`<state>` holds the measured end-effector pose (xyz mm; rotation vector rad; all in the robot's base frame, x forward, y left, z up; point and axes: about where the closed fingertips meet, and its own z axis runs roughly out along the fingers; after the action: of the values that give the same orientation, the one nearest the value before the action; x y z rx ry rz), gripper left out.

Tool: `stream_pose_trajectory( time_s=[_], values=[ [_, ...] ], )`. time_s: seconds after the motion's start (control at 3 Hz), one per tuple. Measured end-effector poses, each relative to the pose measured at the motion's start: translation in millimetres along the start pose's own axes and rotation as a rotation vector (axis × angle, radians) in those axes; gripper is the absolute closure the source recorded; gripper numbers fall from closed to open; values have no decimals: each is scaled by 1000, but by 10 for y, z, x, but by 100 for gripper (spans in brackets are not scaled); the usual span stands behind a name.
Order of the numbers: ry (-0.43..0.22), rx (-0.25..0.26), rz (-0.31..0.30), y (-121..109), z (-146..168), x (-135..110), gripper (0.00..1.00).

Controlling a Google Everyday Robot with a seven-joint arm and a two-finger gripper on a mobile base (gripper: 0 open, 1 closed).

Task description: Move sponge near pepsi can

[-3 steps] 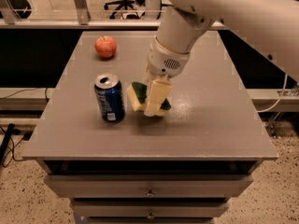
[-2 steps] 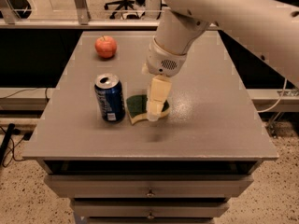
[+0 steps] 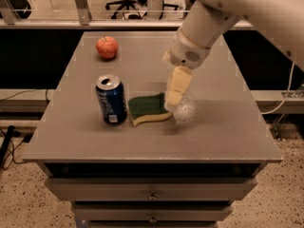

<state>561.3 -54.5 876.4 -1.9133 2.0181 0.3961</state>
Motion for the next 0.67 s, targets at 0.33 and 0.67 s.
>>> stream_pose_trajectory(
  time_s=[0.33, 0.67],
  values=[
    [-151, 44, 2, -153, -463, 293, 0],
    [-280, 108, 44, -255, -927, 758, 0]
  ],
)
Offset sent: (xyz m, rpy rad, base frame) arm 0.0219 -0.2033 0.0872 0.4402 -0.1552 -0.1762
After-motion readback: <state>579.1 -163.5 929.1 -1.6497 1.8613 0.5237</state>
